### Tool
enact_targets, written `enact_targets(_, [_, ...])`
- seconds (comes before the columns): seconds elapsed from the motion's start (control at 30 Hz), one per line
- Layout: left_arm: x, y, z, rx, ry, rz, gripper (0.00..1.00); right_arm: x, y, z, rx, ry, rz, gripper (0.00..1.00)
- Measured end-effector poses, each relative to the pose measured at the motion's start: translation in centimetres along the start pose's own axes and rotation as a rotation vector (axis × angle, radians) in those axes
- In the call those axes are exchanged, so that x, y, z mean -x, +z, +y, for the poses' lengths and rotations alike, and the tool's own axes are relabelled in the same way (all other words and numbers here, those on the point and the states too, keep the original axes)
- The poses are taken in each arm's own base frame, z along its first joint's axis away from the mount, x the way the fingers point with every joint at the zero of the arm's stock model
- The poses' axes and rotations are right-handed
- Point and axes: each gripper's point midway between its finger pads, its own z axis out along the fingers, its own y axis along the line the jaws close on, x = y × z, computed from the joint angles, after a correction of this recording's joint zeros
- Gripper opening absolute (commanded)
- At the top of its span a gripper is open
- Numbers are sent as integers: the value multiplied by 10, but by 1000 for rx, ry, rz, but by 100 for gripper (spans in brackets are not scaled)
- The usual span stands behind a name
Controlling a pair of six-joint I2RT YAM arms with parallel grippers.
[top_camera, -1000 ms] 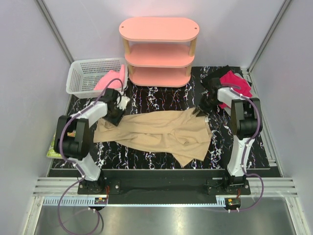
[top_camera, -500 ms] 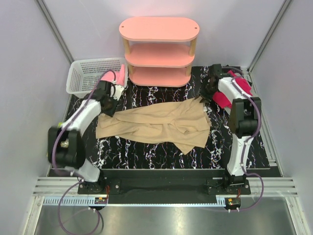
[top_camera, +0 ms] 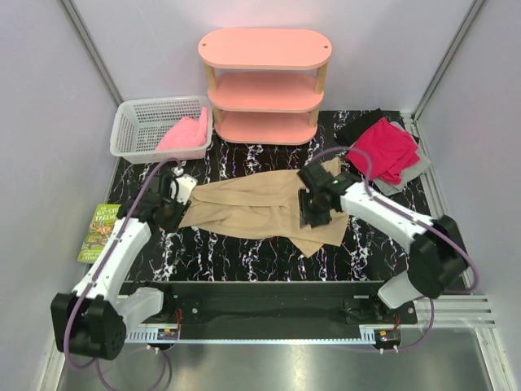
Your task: Fold and stack the t-shirts
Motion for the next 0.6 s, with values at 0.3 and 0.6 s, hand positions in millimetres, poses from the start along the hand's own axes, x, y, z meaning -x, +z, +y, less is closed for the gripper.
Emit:
enact_targets(0.3, [-14, 35, -3, -18, -3, 104, 43, -84, 33, -39, -207, -40, 242, 43])
enact_targets(0.6, [-45, 54, 12, 11, -65, 179, 43, -99, 39, -43, -223, -44, 258, 43])
